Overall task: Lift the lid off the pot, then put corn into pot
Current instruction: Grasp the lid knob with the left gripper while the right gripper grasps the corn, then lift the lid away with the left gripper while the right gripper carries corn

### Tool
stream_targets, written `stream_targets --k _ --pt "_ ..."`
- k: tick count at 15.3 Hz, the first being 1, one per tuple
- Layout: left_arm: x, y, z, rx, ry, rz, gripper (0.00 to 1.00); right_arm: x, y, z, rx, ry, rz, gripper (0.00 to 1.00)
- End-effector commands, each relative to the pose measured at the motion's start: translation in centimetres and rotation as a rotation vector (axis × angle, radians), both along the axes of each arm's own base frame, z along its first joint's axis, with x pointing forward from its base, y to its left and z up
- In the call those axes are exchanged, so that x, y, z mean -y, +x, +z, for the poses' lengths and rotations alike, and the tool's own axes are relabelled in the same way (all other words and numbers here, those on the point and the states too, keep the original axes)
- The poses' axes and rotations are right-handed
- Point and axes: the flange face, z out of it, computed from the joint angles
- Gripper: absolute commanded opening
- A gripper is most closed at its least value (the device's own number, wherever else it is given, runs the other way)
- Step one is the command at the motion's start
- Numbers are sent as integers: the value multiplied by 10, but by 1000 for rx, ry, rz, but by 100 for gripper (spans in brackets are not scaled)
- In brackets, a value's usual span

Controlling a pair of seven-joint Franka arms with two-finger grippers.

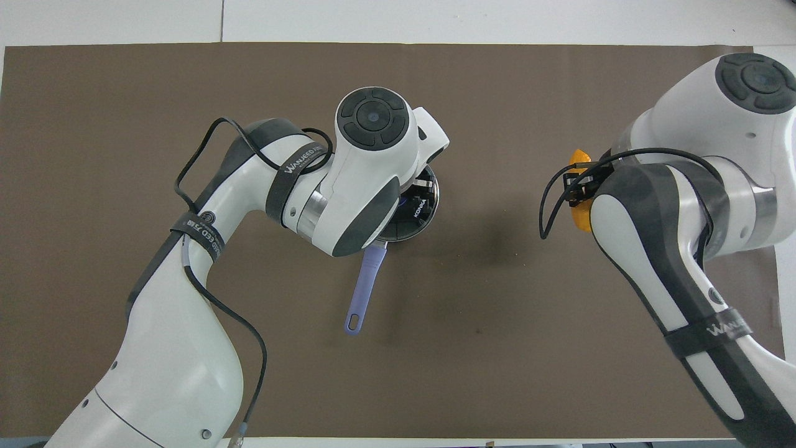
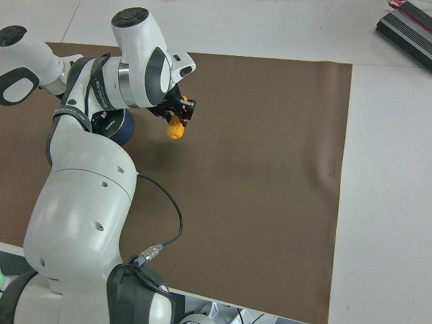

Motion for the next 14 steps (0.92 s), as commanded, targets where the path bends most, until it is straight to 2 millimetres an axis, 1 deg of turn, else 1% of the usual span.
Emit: stream_targets --k 1,2,3,4,5,6,7,8,9,10,11,12,14 --pt "-7 0 5 -7 30 3 15 -10 16 16 -7 38 -37 0" --pt "-8 -1 17 -10 29 5 13 -11 17 16 -4 41 -46 0" --pt "-8 0 30 -11 23 8 9 -18 17 17 5 43 -57 0" --pt "-13 0 33 -35 33 15 5 -30 14 17 7 42 -64 0" --pt "-20 -2 49 -41 29 24 3 -35 14 18 15 43 -69 0" --pt "-34 0 70 -38 14 44 2 -37 14 17 17 43 -67 0" --pt "-54 5 86 -46 0 74 2 -40 14 17 20 46 -66 0" --pt "-77 12 100 -56 -5 104 1 -49 14 16 37 49 -68 0" --pt "-97 18 110 -63 -4 122 1 -71 12 16 66 64 -80 0" --pt "-123 23 127 -59 -10 137 1 -94 10 14 76 83 -105 0" --pt "-150 31 137 -62 -18 158 1 -109 9 11 82 92 -144 0" --pt "-184 40 147 -62 -23 167 1 -126 7 4 84 87 -157 0" --pt "-251 54 160 -65 -24 140 0 -177 5 -12 94 86 -126 0"
